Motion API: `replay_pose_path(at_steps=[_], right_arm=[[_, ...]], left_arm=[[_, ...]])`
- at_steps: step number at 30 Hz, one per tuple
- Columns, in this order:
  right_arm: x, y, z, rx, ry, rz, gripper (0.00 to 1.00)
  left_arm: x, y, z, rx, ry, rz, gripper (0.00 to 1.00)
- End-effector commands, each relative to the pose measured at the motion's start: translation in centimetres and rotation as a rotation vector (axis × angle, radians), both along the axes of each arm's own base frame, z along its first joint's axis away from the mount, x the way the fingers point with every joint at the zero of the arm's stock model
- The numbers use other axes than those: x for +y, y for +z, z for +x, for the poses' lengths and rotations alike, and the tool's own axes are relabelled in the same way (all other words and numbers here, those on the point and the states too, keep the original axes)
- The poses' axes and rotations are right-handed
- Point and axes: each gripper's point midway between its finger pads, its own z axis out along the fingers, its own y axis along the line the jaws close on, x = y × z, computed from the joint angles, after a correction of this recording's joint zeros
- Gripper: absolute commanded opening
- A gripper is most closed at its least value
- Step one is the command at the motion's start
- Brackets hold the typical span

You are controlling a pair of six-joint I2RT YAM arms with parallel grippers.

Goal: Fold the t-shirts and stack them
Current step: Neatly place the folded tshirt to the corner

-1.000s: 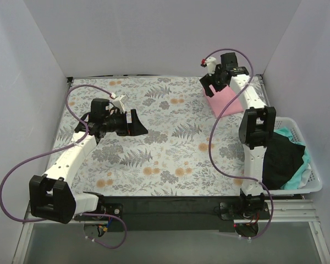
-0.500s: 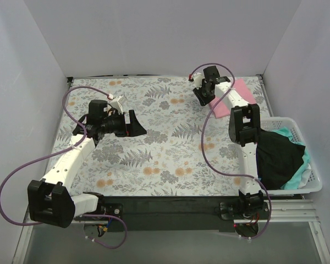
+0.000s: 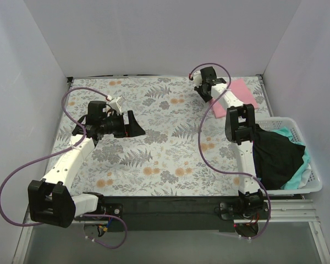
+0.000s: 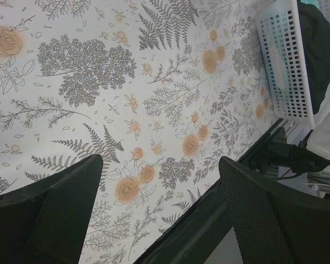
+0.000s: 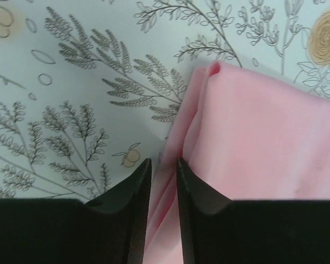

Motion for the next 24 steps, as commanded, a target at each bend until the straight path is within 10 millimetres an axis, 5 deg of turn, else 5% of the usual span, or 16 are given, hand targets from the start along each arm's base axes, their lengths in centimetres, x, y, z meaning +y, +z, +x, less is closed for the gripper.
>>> replay_pose_path(at_steps=[1, 14, 20, 24], right_arm=[[-1.7, -3.0, 0.5, 0.009, -0.045, -0.081, 0.31], [-5.9, -3.0, 4.5, -0.124, -0.119, -0.165, 0.33], [-5.8, -2.0, 5.6, -0.179, -0.087, -0.168, 0.36], [-3.5, 2.1, 6.0, -0.239, -0.033, -0.094, 0.54]], left_arm=[[0.4, 0.6, -0.2, -0.017, 0.011, 0.002, 0.86], [0.8, 0.1, -0.4, -0.002, 0.016, 0.008, 0.86], [0.9, -0.3, -0.3, 0.009, 0.015, 0.007, 0.86], [1.0, 0.0, -0.2, 0.01, 0.024, -0.001, 0.86]])
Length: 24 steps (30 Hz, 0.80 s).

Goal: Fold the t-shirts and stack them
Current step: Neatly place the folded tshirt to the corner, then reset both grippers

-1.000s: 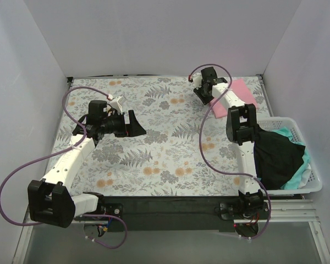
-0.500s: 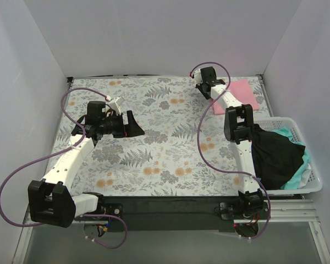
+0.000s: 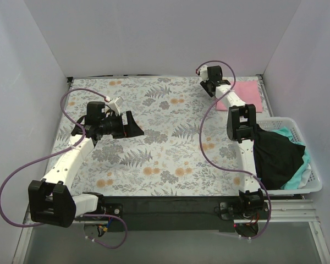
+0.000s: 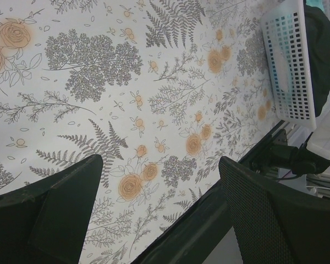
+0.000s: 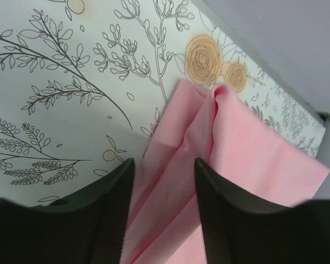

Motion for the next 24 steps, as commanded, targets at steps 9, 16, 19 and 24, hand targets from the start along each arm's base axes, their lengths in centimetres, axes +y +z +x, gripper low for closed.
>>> replay_pose_path(at_steps=[9, 16, 19, 24], right_arm=[[10.2, 20.3, -3.8, -0.253, 0.268, 0.258, 0.98], [11.9, 24.5, -12.8, -0.131, 0.388, 0.407, 0.98], [10.6, 22.5, -17.5, -0.029, 0.392, 0.414, 0.98], [8.4, 20.8, -25.7, 0.106, 0.373, 0.526, 0.98]], left_arm=[[0.9, 3.2, 5.3, -0.041, 0.017, 0.081, 0.86], [2.0, 3.1, 9.8, -0.073, -0.001, 0.189, 0.86], [2.2, 2.6, 10.9, -0.086, 0.01, 0.204, 0.86], [2.6, 1.2, 10.1, -0.069, 0.019, 0.221, 0.86]])
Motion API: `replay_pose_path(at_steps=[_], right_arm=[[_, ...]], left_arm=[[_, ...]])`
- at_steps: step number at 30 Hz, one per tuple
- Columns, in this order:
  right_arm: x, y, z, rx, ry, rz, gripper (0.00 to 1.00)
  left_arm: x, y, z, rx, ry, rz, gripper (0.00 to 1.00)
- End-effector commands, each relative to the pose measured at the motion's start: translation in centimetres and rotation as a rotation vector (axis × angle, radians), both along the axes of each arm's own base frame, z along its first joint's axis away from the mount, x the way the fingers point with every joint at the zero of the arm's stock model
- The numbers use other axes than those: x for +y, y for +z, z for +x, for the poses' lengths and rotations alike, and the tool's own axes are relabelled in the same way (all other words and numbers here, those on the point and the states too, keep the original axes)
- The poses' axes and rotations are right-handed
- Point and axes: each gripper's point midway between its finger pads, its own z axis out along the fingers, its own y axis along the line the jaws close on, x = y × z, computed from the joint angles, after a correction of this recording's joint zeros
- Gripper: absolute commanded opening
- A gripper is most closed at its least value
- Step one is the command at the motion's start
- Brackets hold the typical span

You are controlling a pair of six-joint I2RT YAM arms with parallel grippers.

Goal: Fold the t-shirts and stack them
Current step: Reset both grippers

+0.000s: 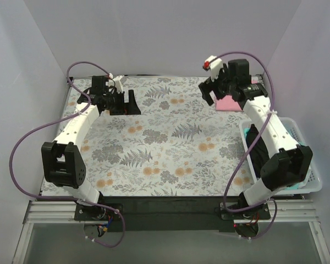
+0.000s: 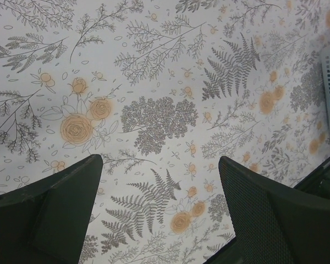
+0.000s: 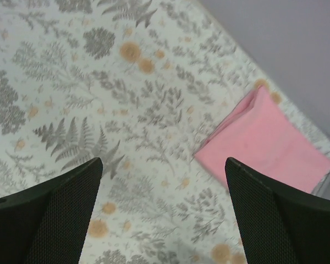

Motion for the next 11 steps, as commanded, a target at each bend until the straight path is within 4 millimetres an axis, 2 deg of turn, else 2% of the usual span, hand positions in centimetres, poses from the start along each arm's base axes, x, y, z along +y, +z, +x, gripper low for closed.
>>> replay_pose_path(at_steps=[1, 2, 3, 4, 5, 6, 8, 11], right_arm=[[-1.0, -6.7, -6.6, 0.269, 0.025, 0.03, 0.98], [-1.3, -7.5, -7.9, 0.288, 0.027, 0.031, 0.98], [-1.5, -6.6, -9.5, 0.268, 0.035, 0.055, 0.98], [-2.1, -9.1, -11.3, 0.331, 0.031, 0.051, 0.98], [-2.3, -9.5, -12.2, 0.347, 0.029, 0.061, 0.98], [-2.4, -9.1, -13.3, 0.339, 0.029, 0.082, 0.98], [-2.9, -10.4, -14.8, 0.382, 0.021, 0.093, 0.98], [-3.5, -9.9, -15.4, 0.368, 0.007, 0.107, 0.98]], left_arm=[[0.8, 0.2, -0.6, -0.042, 0.008, 0.034, 0.86], [1.2, -0.1, -1.4, -0.042, 0.013, 0.046, 0.86], [1.3, -0.5, -1.8, -0.042, 0.017, 0.053, 0.86], [1.6, -0.6, -2.1, -0.045, 0.026, 0.058, 0.86], [1.7, -0.9, -2.6, -0.041, 0.029, 0.063, 0.87], [2.0, -1.2, -3.3, -0.037, 0.038, 0.072, 0.86], [2.2, -1.6, -3.9, -0.023, 0.053, 0.072, 0.86], [2.1, -0.8, -4.6, -0.033, 0.064, 0.054, 0.86]])
